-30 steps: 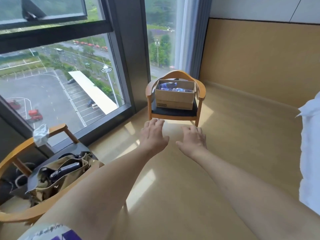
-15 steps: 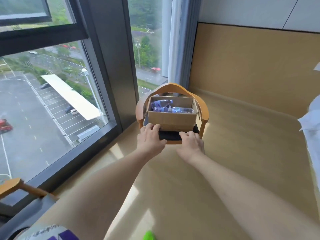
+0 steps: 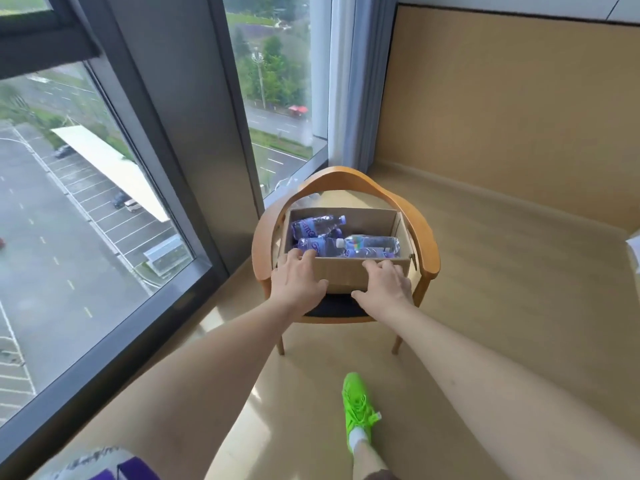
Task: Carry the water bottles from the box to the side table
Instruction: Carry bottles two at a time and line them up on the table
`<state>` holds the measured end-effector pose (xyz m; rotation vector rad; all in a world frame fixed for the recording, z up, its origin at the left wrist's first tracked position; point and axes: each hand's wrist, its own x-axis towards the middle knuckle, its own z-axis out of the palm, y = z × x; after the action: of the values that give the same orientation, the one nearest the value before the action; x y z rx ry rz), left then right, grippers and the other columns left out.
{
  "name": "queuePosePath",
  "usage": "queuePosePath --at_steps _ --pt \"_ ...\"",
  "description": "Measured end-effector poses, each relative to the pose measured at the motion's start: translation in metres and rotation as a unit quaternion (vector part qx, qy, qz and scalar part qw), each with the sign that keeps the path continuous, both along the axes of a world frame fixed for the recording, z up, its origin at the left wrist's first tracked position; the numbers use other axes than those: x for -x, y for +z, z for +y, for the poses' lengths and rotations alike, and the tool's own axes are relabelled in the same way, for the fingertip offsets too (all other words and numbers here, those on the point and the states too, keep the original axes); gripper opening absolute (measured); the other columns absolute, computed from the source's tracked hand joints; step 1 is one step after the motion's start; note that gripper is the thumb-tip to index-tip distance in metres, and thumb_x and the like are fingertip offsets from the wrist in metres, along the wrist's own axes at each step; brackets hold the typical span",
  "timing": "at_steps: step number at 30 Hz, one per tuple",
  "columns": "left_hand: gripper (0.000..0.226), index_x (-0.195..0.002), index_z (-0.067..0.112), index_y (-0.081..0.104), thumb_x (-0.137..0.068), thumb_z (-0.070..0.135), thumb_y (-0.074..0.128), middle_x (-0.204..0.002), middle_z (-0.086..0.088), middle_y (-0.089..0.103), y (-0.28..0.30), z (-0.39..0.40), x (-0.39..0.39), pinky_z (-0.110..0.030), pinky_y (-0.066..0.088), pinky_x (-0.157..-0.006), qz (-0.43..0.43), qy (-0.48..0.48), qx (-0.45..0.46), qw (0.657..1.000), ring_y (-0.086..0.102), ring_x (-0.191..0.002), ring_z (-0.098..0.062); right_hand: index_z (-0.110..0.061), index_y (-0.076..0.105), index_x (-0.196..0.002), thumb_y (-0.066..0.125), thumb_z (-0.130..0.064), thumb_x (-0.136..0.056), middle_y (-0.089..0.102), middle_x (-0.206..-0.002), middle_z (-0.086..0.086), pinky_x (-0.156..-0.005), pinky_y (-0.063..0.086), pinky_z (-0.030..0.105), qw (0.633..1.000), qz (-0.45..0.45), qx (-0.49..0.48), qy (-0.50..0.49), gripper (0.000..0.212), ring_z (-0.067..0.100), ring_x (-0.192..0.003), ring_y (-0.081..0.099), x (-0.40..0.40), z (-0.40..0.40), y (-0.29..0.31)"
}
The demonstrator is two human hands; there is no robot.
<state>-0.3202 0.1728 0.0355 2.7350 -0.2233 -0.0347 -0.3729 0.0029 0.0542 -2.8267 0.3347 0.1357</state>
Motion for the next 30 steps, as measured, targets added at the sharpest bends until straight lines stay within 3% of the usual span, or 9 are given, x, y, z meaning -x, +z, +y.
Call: queuePosePath --at_steps 9,17,24,27,30 --pt "0.068 -0.143 0.027 0.042 -0.083 0.047 0.065 -0.143 -0.004 0.044 -0.041 -0.051 -0.16 -0.043 0.042 -0.103 0.079 0.026 -0.011 0.996 0.037 -0.132 -0.027 -0.026 0.046 -0.139 0.065 -0.045 -0.089 0.051 -0.131 0.008 -0.1 0.04 0.043 0.996 0.081 -0.002 0.031 0.057 0.03 -0.124 0.044 -0.179 -0.06 -0.057" --pt "0.071 -0.147 0.024 0.039 -0.084 0.044 0.064 -0.15 -0.005 0.04 -0.077 -0.067 -0.25 -0.046 0.039 -0.109 0.151 0.027 0.004 0.988 0.033 -0.138 -0.028 -0.024 0.047 -0.137 0.063 -0.044 -0.09 0.049 -0.131 0.009 -0.097 0.041 0.043 0.984 0.173 -0.003 0.028 0.054 0.03 -0.122 0.043 -0.259 -0.083 -0.118" --pt "0.076 -0.148 0.019 0.04 -0.081 0.038 0.071 -0.149 -0.006 0.041 -0.123 -0.064 -0.332 -0.043 0.039 -0.109 0.172 -0.022 -0.002 0.985 0.033 -0.139 -0.027 -0.024 0.045 -0.138 0.059 -0.021 -0.086 0.047 -0.134 0.009 -0.099 0.037 0.043 0.972 0.232 0.025 0.011 0.054 0.03 -0.124 0.039 -0.316 -0.078 -0.161" --pt "0.076 -0.146 0.016 0.042 -0.08 0.034 0.074 -0.148 -0.008 0.042 -0.146 -0.058 -0.357 -0.042 0.036 -0.111 0.189 -0.06 -0.022 0.98 0.034 -0.138 -0.027 -0.025 0.043 -0.141 0.062 -0.012 -0.083 0.046 -0.138 0.006 -0.104 0.034 0.041 0.963 0.251 0.066 0.064 0.062 0.028 -0.13 0.038 -0.334 -0.069 -0.179" --pt "0.069 -0.14 0.014 0.047 -0.077 0.027 0.074 -0.14 -0.007 0.048 -0.167 -0.052 -0.373 -0.041 0.038 -0.107 0.183 -0.103 -0.056 0.976 0.041 -0.131 -0.027 -0.022 0.049 -0.129 0.06 -0.004 -0.08 0.05 -0.131 0.006 -0.105 0.034 0.048 0.953 0.267 0.091 0.107 0.054 0.03 -0.126 0.042 -0.35 -0.063 -0.194"
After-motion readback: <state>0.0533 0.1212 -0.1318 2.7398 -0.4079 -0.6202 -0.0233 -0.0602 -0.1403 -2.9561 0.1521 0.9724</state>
